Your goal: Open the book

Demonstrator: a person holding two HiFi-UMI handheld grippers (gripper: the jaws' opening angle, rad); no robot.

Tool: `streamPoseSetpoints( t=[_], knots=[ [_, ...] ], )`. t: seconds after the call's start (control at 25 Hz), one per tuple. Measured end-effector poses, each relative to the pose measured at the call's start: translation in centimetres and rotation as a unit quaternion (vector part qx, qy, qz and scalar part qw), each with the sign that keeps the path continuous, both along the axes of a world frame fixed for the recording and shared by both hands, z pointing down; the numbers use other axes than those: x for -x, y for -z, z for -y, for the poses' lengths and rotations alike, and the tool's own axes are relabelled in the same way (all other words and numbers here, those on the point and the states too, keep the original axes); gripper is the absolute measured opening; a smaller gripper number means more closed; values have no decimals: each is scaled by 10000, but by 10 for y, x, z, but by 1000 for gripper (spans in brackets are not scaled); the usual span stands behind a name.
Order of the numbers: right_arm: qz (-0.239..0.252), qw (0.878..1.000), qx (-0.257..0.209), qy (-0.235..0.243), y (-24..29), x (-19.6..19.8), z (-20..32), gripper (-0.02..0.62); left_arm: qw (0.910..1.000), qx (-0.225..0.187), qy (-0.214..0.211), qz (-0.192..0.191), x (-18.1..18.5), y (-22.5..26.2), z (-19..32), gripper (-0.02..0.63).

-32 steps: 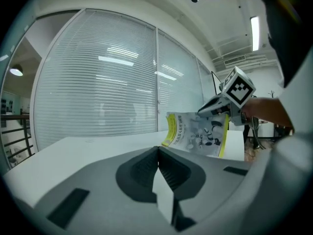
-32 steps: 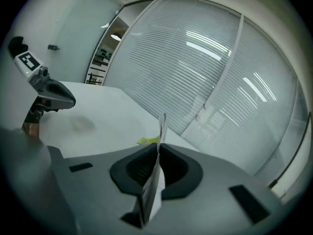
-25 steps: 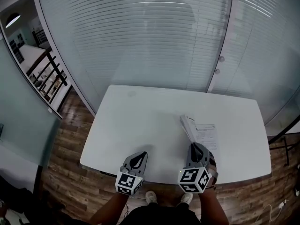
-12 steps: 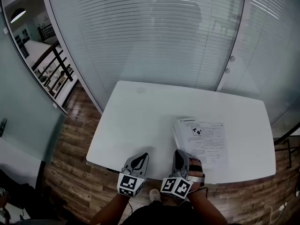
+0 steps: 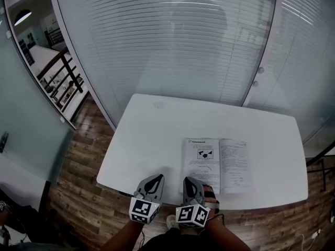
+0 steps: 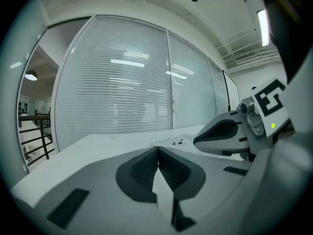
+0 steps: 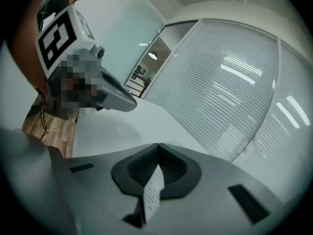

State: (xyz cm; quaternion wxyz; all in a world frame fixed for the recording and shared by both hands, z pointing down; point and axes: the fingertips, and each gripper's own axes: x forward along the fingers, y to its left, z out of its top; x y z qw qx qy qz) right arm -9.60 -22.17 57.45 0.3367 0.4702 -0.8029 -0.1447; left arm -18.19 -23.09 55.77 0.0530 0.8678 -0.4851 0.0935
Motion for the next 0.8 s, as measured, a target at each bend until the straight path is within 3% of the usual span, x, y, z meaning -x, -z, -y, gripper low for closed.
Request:
streamPoseSetpoints(
  t=[0.2,0.36,0.56,0.8],
  knots=[
    [856,9963,-9,-82,25,-25,3,8,9998,-124,-117,-46,-19,4,3,11],
    [1671,9855,-30,-305,54,-56,5,6,9992,-224,-305,-111,-44,19,4,11],
    [2158,9731,-585,-558,90,-102,20,6,9987,-311,-380,-117,-70,35,15,11],
    [2872,9510,-897,-709,129,-153,14,6,9981,-441,-408,-119,-99,46,16,11]
  ],
)
